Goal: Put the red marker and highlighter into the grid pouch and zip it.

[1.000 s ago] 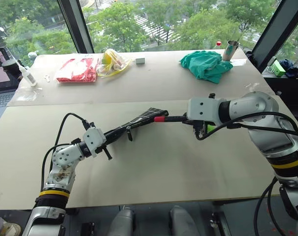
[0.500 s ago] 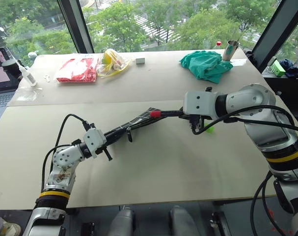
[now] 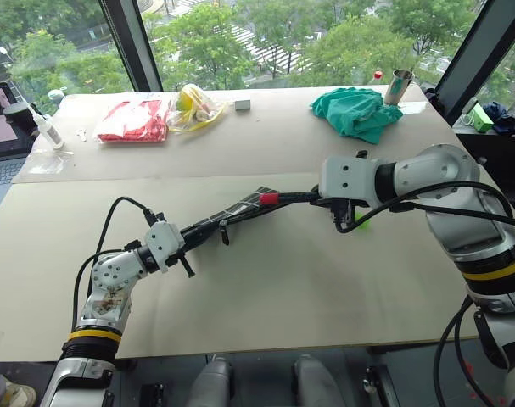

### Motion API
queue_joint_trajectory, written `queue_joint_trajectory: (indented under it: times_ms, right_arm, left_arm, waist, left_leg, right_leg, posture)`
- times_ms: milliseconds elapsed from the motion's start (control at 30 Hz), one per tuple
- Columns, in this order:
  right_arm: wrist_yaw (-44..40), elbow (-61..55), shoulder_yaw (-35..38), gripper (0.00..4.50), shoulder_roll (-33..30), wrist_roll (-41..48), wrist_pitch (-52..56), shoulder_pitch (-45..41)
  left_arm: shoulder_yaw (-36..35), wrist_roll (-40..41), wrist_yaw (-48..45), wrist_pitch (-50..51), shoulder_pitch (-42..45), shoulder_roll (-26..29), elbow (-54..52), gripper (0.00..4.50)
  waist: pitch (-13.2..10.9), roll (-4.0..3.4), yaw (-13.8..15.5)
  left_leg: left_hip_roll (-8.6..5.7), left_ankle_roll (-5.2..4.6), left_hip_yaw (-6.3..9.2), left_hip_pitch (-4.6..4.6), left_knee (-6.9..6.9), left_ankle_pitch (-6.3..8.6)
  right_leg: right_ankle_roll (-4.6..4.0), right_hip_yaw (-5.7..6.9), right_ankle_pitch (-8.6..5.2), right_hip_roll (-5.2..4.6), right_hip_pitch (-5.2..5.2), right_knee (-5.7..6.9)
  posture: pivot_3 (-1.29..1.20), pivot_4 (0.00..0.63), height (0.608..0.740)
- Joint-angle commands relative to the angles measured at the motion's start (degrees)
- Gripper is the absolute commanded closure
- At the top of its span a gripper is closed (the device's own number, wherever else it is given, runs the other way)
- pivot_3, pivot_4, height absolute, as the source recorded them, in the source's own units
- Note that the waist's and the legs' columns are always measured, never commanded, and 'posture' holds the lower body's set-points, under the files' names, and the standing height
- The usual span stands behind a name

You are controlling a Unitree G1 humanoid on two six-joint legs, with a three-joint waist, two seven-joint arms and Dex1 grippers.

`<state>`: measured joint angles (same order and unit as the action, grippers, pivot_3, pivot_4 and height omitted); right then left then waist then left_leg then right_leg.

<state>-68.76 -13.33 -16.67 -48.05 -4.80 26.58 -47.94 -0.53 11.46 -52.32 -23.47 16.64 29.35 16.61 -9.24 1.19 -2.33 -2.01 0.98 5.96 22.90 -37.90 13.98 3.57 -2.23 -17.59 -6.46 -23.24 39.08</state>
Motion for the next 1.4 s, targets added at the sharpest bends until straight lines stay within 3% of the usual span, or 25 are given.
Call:
queue_joint_trajectory:
  times_ms: [33,667,1400]
  right_arm:
    - [-1.7,-5.1,2.2,3.97,-1.8,2.8,1.1,2.0]
    - [1.2,1.1,-0.9,3.97,-0.7,-1.9,-2.9,1.7]
    - [1.0,9.6,-7.6,3.97,6.8,-7.5,-9.9,-4.2]
  left_arm:
    - [-0.5,0.8,0.0,-0.3,0.3,0.1,-1.2,4.50]
    - [-0.7,0.8,0.0,0.1,0.1,0.5,-2.0,4.50]
    - [0.2,0.4,0.1,-0.4,-1.1,0.1,-2.8,4.50]
  waist:
    - [0.0,0.00,0.0]
    - [0.0,0.00,0.0]
    - [0.0,0.00,-0.1]
  left_leg:
    - [0.00,0.00,0.01,0.00,0.00,0.00]
    - [0.00,0.00,-0.01,-0.01,-0.01,0.00]
    - [0.00,0.02,0.01,-0.01,-0.01,-0.01]
  right_leg:
    - [0.00,0.01,0.00,0.00,0.00,0.00]
    - [0.00,0.00,0.00,0.00,0.01,0.01]
    - [0.00,0.00,0.00,0.00,-0.01,0.01]
  posture:
    - [0.00,0.150,0.740]
    - [0.00,0.150,0.740]
    - [0.00,0.150,0.740]
